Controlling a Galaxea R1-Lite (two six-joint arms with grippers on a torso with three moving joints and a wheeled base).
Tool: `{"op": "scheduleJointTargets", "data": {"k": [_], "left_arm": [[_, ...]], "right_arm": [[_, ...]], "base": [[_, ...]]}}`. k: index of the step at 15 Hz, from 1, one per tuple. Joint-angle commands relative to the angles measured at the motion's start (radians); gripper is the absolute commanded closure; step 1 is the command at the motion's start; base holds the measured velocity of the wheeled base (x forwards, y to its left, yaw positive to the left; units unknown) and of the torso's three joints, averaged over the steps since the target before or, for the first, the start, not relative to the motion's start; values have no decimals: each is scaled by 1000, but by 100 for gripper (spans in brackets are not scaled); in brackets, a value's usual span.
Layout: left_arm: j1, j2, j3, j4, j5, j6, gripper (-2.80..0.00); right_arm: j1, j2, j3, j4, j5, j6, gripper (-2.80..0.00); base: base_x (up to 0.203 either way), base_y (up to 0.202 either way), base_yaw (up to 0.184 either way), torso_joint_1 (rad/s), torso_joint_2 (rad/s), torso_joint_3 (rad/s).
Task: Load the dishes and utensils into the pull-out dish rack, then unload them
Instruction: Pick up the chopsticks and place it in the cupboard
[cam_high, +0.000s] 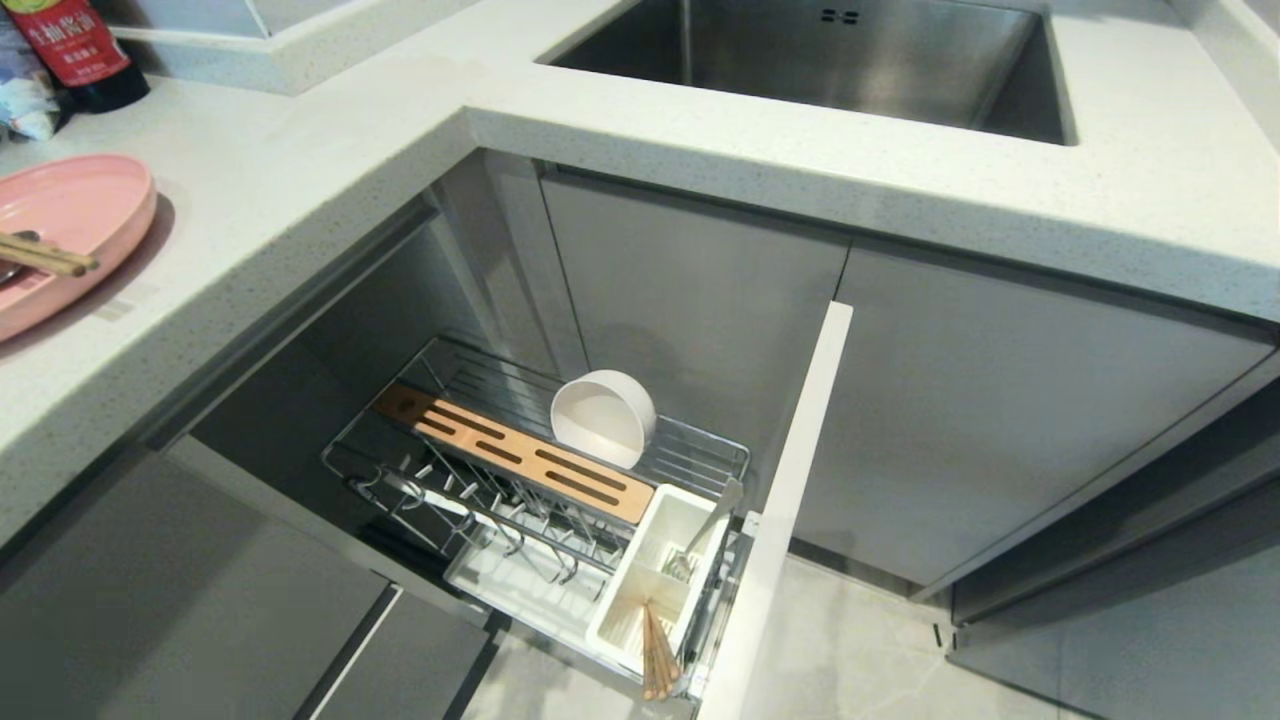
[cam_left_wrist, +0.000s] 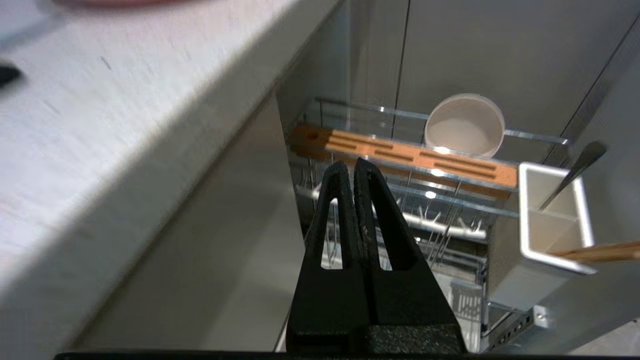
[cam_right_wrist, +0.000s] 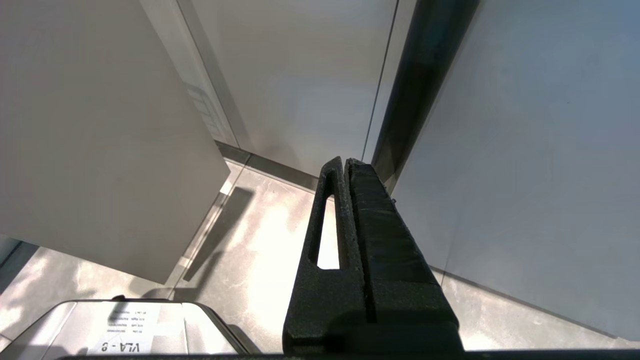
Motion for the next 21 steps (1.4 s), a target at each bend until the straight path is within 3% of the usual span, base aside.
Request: {"op": "scheduleJointTargets", "data": {"k": [1, 3, 8, 10, 14, 17, 19, 21], "left_arm": [[0, -8, 143, -121, 3, 6, 0], [0, -8, 250, -200, 8, 24, 0], [0, -8, 251, -117, 6, 28, 0], [0, -8, 250, -5, 6, 24, 0], [0, -8, 251, -12, 7, -17, 0], [0, -8, 251, -28, 8, -13, 0], [0, -8, 215, -75, 9, -12, 0], [0, -7, 102, -75, 9, -9, 0]], "right_arm": [[0, 0, 0, 0, 0, -1, 0], [0, 0, 0, 0, 0, -1, 0], [0, 0, 0, 1, 0, -1, 0], [0, 0, 0, 0, 0, 0, 0], [0, 0, 0, 0, 0, -1, 0], [0, 0, 0, 0, 0, -1, 0], [0, 0, 0, 0, 0, -1, 0], [0, 0, 0, 1, 0, 0, 0]], "base": [[0, 0, 0, 0, 0, 0], [0, 0, 0, 0, 0, 0], [0, 0, 0, 0, 0, 0], [0, 0, 0, 0, 0, 0], [0, 0, 0, 0, 0, 0], [0, 0, 0, 0, 0, 0], [0, 0, 0, 0, 0, 0], [0, 0, 0, 0, 0, 0]]}}
